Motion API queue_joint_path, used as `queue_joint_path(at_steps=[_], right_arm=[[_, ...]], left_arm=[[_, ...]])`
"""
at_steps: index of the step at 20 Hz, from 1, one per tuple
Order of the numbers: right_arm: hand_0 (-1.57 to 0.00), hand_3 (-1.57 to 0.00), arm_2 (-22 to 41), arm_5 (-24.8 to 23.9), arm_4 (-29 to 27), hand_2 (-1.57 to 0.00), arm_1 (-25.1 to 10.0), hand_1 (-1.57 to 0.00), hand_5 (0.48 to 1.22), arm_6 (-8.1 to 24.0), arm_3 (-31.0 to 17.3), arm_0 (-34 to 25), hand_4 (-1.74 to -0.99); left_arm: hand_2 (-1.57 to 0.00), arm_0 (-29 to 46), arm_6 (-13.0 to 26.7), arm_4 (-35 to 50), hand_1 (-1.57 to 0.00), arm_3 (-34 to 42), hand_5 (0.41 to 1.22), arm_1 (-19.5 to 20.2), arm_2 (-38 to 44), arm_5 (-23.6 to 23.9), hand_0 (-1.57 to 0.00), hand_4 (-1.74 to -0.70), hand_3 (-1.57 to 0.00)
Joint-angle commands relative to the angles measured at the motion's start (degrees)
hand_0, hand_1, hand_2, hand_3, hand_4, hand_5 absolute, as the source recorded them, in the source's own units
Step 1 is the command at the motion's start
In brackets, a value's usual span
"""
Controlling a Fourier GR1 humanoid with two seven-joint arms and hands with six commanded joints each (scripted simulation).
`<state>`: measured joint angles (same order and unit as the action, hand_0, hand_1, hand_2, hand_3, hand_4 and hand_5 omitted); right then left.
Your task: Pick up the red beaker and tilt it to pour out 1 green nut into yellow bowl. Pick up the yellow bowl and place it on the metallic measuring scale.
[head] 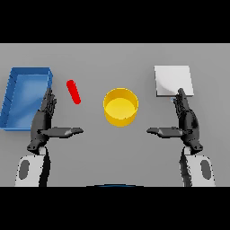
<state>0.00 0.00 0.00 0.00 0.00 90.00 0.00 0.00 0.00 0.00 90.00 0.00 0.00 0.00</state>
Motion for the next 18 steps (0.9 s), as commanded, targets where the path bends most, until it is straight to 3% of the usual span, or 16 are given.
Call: queue_joint_path(at_steps=[1, 6, 8, 10, 12, 18], right_arm=[[0.0, 0.0, 0.1, -0.1, 0.0, 0.0, 0.1, 0.0, 0.572, 0.0, 0.0, -0.1, -1.177], [0.0, 0.0, 0.6, -0.6, 0.6, 0.0, 0.7, 0.0, 0.572, 0.0, 0.2, 0.1, -1.177], [0.0, 0.0, 3.1, -1.8, 7.5, 0.0, -3.0, 0.0, 0.573, -1.5, 2.1, 1.2, -1.178], [0.0, 0.0, 4.9, -1.2, 9.4, 0.0, -3.6, 0.0, 0.579, -2.8, 4.0, 2.9, -1.19], [0.0, 0.0, 5.6, -1.7, 10.9, 0.0, -3.8, 0.0, 0.583, -1.9, 5.0, 3.2, -1.194], [0.0, 0.0, 4.9, 0.7, 7.3, 0.0, -3.5, 0.0, 0.611, -1.9, 4.8, 2.1, -1.272]], left_arm=[[0.0, 0.0, 0.0, 0.1, 0.0, 0.0, 0.677, 0.1, 0.1, 0.0, 0.0, -1.2, 0.0], [0.0, -0.1, 0.2, 0.7, 0.0, 0.3, 0.677, 0.5, 0.5, -0.2, 0.0, -1.2, 0.0], [0.0, 3.5, -2.0, -2.6, 0.0, 3.7, 0.677, 3.0, -2.3, -2.0, 0.0, -1.2, 0.0], [0.0, 4.7, -0.9, -4.3, 0.0, 6.1, 0.674, 4.0, -3.9, -2.4, 0.0, -1.2, 0.0], [0.0, 4.8, 0.3, -4.5, 0.0, 6.9, 0.668, 4.2, -4.1, -2.3, 0.0, -1.2, 0.0], [0.0, 2.7, 2.6, -5.6, 0.0, 5.4, 0.655, 4.1, -4.6, -2.1, 0.0, -1.18, 0.0]])
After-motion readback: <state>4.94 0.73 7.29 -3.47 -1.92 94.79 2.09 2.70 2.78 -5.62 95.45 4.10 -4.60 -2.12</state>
